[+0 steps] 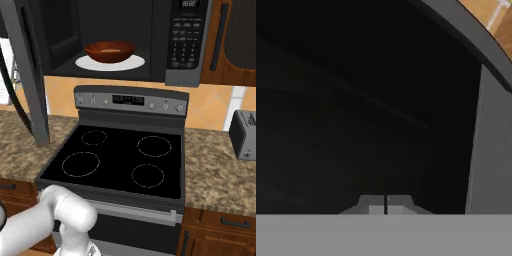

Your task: Open the microwave, place the bowl with waffle inside the microwave, then close the microwave door and turn it on.

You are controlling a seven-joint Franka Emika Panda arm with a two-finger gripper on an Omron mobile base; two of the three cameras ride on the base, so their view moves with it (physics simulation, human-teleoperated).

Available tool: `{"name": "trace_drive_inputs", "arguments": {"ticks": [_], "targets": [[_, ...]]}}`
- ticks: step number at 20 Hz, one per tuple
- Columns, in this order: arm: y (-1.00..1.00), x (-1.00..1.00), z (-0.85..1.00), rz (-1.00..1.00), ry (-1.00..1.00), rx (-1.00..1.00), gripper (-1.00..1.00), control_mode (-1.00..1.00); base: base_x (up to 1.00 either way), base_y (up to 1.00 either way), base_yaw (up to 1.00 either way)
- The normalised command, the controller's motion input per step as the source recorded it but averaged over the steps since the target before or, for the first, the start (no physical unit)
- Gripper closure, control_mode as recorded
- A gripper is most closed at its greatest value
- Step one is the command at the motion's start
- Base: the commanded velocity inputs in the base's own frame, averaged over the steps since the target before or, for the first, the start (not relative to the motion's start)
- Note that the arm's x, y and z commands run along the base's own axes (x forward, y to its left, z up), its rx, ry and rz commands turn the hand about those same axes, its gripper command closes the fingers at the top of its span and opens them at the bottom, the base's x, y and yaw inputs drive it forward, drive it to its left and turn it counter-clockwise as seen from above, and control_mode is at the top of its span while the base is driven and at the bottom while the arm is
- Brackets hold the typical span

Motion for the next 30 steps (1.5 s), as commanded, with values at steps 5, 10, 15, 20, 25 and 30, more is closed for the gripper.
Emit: {"name": "trace_drive_inputs", "arguments": {"ticks": [5,10,15,20,25,30], "targets": [[-1.00,0.33,0.16,0.24,0.00,0.42,1.00,-1.00,0.00,0.00,0.00],[-0.77,0.80,-0.02,0.48,0.00,0.17,1.00,-1.00,0.00,0.00,0.00],[-0.54,1.00,-0.15,0.56,0.01,0.04,1.00,-1.00,0.00,0.00,0.00],[-0.35,1.00,-0.20,0.62,0.05,0.00,1.00,-1.00,0.00,0.00,0.00],[-0.29,1.00,-0.01,0.49,0.17,0.00,1.00,-1.00,0.00,0.00,0.00],[-0.08,1.00,0.00,0.26,0.34,0.00,1.00,-1.00,0.00,0.00,0.00]]}}
